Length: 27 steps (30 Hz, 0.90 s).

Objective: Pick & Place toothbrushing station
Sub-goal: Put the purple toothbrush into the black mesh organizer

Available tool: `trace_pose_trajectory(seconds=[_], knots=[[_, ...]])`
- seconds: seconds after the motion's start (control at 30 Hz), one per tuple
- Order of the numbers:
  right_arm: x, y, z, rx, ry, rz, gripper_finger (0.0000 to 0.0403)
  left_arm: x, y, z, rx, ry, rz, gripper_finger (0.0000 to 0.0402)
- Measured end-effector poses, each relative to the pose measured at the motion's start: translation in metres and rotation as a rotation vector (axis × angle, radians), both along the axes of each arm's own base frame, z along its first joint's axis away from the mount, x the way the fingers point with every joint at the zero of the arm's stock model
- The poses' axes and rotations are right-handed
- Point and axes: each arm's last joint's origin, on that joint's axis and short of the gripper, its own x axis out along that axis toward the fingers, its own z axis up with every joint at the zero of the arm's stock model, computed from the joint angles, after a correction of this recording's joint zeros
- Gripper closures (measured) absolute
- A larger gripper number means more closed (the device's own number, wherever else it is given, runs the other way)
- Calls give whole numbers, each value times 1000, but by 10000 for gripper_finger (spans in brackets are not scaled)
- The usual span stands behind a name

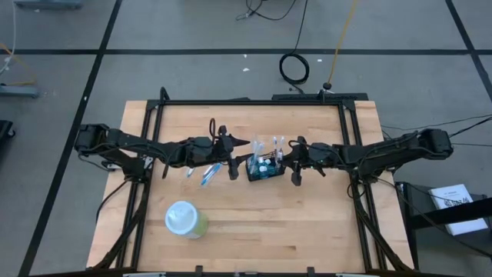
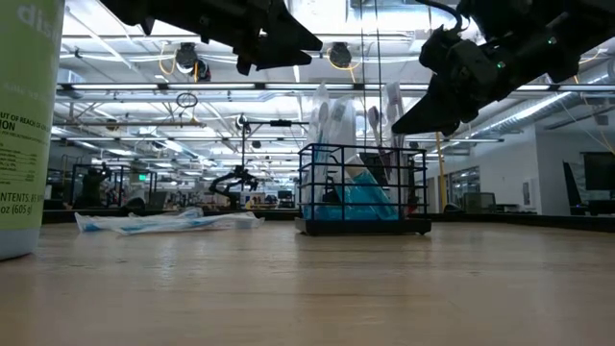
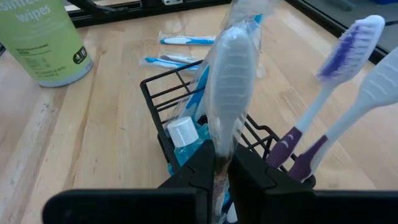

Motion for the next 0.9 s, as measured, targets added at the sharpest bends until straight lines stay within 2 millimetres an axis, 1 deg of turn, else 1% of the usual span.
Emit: trace_pose_trajectory(seconds=[0.3, 0.43, 0.57, 0.9], knots=[[0, 0, 0, 4, 1, -1, 377, 0, 0, 0, -4, 0, 1, 183], [-1, 0, 1, 11, -6, -4, 362, 0, 0, -1, -7, 7, 1, 183], [-4, 0, 7, 24, -32, -9, 326, 0, 0, -2, -16, 17, 3, 183], [-11, 0, 21, 65, -113, -25, 202, 0, 0, -2, -24, 17, 4, 183]])
